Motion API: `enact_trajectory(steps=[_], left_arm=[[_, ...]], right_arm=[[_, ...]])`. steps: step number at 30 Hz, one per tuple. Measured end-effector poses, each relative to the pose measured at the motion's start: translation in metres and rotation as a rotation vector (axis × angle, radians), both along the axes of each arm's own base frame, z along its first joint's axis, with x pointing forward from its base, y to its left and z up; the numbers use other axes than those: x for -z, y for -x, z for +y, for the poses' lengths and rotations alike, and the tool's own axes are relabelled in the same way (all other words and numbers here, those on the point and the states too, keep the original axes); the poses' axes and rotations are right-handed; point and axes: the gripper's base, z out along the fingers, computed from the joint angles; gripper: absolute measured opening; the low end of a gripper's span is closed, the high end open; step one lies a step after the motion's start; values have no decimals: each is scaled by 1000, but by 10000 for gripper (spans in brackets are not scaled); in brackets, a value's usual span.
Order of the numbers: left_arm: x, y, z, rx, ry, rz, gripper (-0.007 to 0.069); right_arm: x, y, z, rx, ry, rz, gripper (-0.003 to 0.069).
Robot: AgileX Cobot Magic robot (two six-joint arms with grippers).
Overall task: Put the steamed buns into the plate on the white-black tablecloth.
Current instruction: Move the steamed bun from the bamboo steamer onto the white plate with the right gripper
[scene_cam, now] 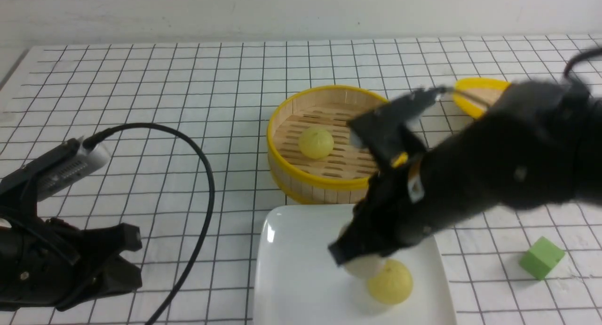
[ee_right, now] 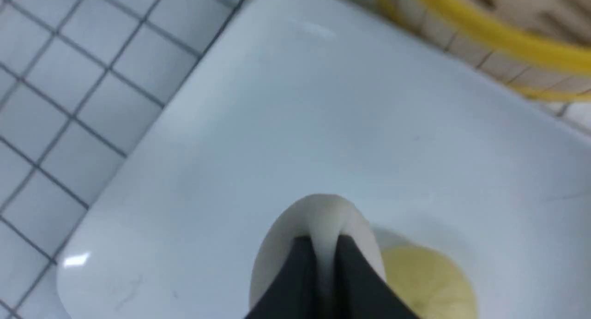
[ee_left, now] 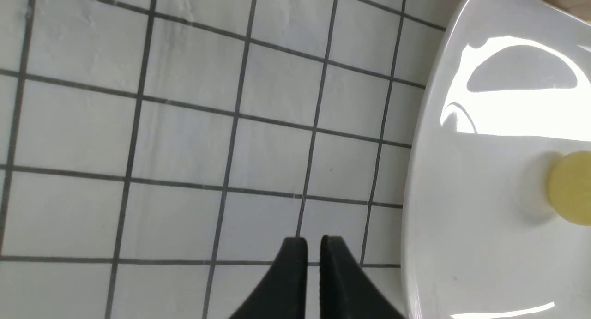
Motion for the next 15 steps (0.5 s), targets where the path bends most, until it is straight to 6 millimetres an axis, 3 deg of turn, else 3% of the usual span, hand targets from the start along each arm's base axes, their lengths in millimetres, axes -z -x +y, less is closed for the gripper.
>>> enact_trajectory(steps=[2,3,4,5,7,10,11,13,14,15], left_arm=[[0,0,0,-1,0,-1,77],[0,0,0,-1,0,-1,78],[0,0,0,-1,1,-1,83],[0,0,0,-2,2,-1,84],[-1,0,-1,-4,9,6,91],[-4,0,-2,12,14,22,98],[-11,-4,-2,24,17,24,107],[-21,-12,-3,35,25,19,123],[-22,-13,-3,36,25,15,125],[-31,-22,-4,41,31,2,141]], right_arm=[[27,7,3,-16,9,2,97],[29,7,3,-15,9,2,97],[38,6,5,-14,8,-2,156],[39,5,5,-14,7,-4,185],[37,4,7,-14,0,-10,321],[20,5,5,-31,18,-6,388],[-3,7,-1,-55,38,-26,367],[-31,10,-14,-69,53,-53,251],[-37,12,-17,-71,57,-58,235],[-59,17,-35,-60,62,-86,101]])
